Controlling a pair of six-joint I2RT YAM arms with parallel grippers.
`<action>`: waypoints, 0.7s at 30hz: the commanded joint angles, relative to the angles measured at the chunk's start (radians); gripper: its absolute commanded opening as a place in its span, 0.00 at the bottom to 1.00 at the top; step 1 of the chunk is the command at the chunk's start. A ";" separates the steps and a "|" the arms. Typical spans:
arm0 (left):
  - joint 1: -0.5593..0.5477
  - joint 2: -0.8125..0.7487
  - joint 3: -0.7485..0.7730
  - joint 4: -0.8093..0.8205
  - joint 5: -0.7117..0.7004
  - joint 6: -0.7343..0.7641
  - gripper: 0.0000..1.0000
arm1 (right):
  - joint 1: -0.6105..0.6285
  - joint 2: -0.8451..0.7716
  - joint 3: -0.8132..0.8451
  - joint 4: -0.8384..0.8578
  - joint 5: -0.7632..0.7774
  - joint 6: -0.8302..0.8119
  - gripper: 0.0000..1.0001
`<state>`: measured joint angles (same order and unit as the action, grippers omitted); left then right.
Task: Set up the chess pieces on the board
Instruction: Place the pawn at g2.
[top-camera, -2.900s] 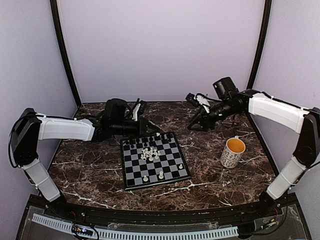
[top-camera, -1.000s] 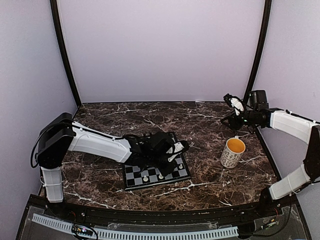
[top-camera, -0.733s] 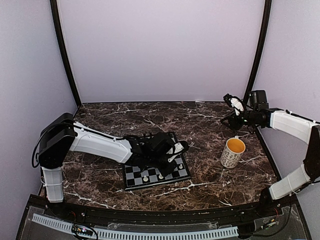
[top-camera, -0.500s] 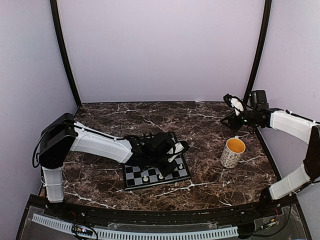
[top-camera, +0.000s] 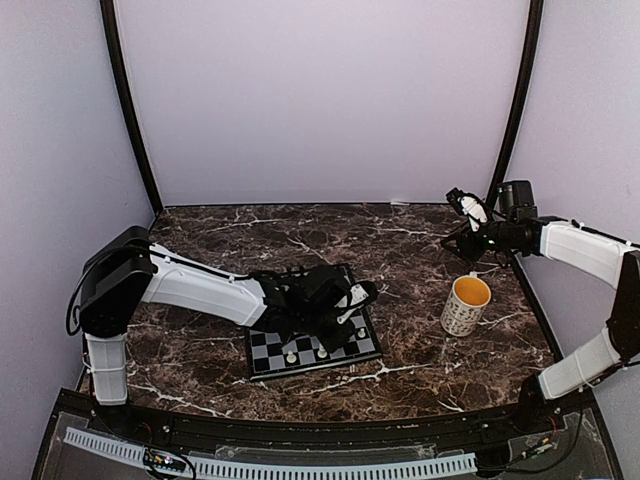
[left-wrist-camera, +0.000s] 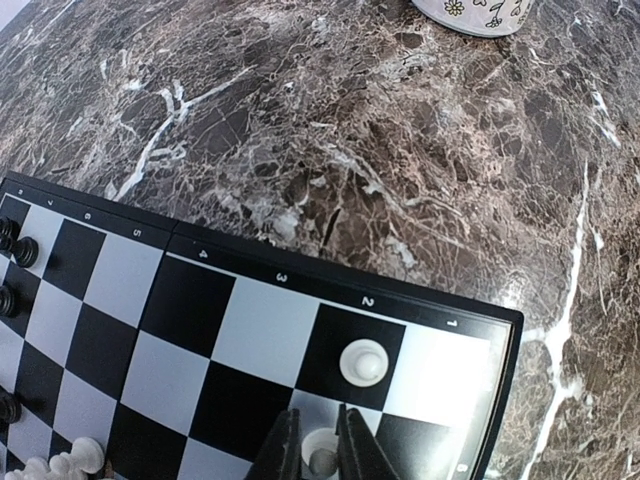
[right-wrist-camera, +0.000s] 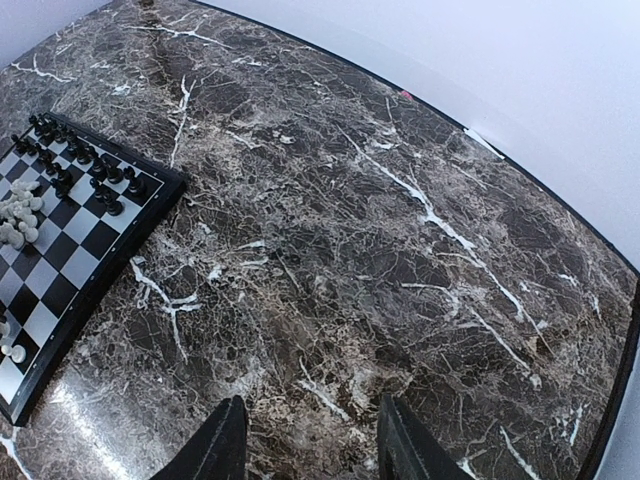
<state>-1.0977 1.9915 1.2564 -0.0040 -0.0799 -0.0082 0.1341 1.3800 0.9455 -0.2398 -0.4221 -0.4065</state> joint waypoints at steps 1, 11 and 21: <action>-0.003 -0.008 0.020 -0.029 -0.011 -0.025 0.17 | -0.007 -0.015 -0.007 0.017 -0.009 -0.003 0.46; -0.003 -0.080 0.011 -0.031 -0.056 -0.020 0.25 | -0.007 -0.014 -0.008 0.016 -0.015 -0.002 0.46; 0.080 -0.249 0.082 -0.093 -0.154 -0.113 0.26 | -0.007 -0.013 -0.007 0.014 -0.018 -0.002 0.46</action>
<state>-1.0790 1.8111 1.2671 -0.0380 -0.1829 -0.0463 0.1341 1.3800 0.9455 -0.2401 -0.4271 -0.4065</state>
